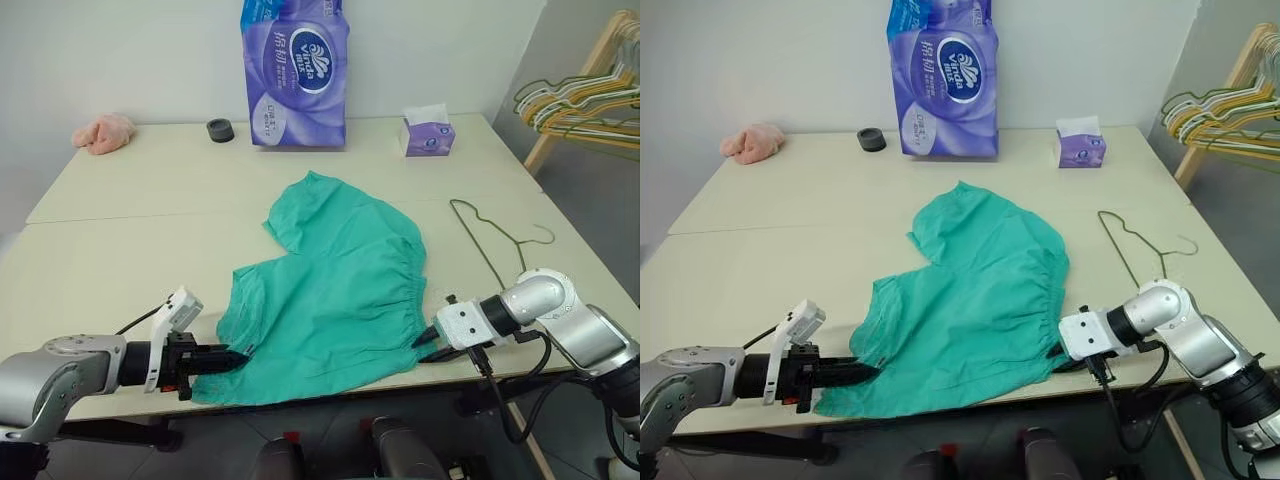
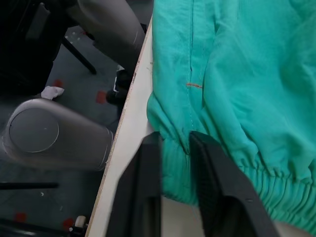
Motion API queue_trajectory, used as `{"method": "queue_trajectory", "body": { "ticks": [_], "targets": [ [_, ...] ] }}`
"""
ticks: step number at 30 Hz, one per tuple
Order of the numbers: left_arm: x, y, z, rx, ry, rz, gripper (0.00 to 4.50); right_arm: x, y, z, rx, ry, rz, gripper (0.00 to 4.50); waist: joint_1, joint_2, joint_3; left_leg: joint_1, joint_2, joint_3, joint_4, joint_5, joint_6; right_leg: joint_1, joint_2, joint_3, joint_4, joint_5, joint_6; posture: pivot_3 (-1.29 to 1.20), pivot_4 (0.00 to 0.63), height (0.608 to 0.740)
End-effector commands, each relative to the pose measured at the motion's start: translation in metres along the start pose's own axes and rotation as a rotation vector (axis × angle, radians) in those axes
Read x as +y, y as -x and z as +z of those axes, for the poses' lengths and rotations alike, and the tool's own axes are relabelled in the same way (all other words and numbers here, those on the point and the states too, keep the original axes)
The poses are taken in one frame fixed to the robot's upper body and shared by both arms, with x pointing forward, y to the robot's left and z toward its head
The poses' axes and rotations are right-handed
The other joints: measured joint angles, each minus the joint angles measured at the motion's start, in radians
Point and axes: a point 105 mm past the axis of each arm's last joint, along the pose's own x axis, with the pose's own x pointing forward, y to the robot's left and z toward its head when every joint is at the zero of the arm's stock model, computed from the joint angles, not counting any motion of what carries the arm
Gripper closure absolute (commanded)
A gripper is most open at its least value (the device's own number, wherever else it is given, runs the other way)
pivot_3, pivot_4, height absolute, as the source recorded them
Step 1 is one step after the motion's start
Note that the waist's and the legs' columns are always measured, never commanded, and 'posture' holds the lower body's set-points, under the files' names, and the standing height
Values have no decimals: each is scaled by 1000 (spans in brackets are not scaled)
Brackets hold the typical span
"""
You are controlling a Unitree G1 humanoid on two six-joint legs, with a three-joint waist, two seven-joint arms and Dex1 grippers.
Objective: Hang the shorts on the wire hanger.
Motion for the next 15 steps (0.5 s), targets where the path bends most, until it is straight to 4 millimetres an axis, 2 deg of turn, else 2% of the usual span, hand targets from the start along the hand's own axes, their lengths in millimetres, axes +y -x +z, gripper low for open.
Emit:
{"method": "queue_trajectory", "body": {
  "ticks": [1,4,6,8,9,11,13,15],
  "targets": [
    [-4,1,3,4,-40,-23,3022,3,10,7,-9,10,19,2477,0,0,0,0,0,0,0,0,0,0,0,0,0,0,0,-125,108,740],
    [-6,3,0,18,-62,-32,2154,8,18,7,8,-1,50,1509,0,0,0,0,0,0,0,0,0,0,0,0,0,0,0,-127,107,740],
    [-8,5,1,13,-105,-41,1575,2,23,18,-53,-24,12,849,-1,0,0,0,0,1,0,0,0,0,0,0,0,0,0,-128,108,740],
    [-11,7,9,-40,-137,-52,1018,-9,30,34,-141,-58,-44,222,-3,0,0,0,0,1,0,0,0,0,0,1,0,0,0,-129,108,740],
    [-12,10,20,-97,-141,-57,723,-15,36,43,-200,-88,-78,166,-2,0,0,0,0,1,-1,0,0,0,0,1,0,0,-1,-129,108,740],
    [-13,16,48,-241,-148,-64,723,-30,48,59,-316,-146,-155,166,-1,-1,1,0,1,0,0,0,0,0,0,0,0,0,0,-129,108,740],
    [-14,21,70,-342,-160,-65,723,-40,54,62,-365,-182,-220,166,2,-3,0,0,1,0,1,0,0,0,0,0,1,1,0,-129,106,740],
    [-14,25,88,-414,-167,-56,723,-51,56,56,-393,-226,-298,166,5,-7,-2,0,0,-1,1,0,0,1,1,-1,1,1,0,-129,106,740]
  ]
}}
